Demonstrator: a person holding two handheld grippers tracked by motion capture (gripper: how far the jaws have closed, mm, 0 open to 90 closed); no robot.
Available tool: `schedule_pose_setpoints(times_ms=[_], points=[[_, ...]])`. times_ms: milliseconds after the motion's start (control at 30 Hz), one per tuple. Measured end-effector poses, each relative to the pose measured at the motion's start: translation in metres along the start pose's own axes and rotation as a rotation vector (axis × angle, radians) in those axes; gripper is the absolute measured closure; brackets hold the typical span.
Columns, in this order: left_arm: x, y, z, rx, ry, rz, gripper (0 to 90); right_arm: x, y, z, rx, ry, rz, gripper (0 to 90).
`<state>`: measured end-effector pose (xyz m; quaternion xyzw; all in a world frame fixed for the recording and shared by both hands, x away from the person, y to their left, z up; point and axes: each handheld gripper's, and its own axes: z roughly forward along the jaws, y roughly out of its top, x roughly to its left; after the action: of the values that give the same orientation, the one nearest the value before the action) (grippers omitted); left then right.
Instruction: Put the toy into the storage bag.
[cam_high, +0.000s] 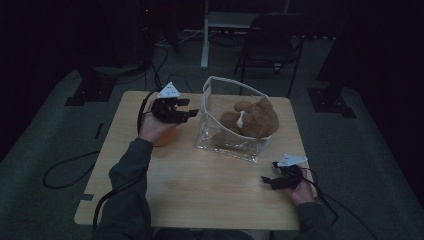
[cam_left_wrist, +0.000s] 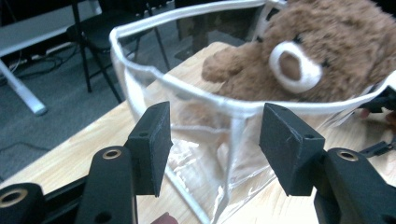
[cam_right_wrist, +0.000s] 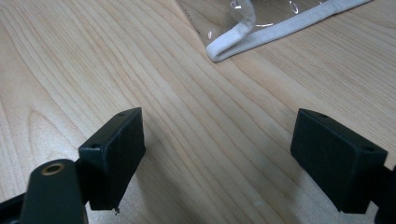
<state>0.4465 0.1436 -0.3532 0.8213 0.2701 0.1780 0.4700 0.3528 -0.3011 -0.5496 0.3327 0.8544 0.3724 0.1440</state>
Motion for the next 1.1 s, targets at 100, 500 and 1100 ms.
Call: schedule_pose_setpoints(times_ms=[100,500,1100], points=[[0.007,-0.008,0.001,0.006,0.016,-0.029,43.8,0.0,0.0,0.0,0.0,0.0,0.0,17.0],[0.026,-0.036,-0.002,0.031,0.103,-0.078,43.4,0.0,0.0,0.0,0.0,-0.001,0.001,17.0],[0.046,-0.068,-0.013,0.055,0.178,-0.142,42.9,0.0,0.0,0.0,0.001,-0.001,0.002,17.0]])
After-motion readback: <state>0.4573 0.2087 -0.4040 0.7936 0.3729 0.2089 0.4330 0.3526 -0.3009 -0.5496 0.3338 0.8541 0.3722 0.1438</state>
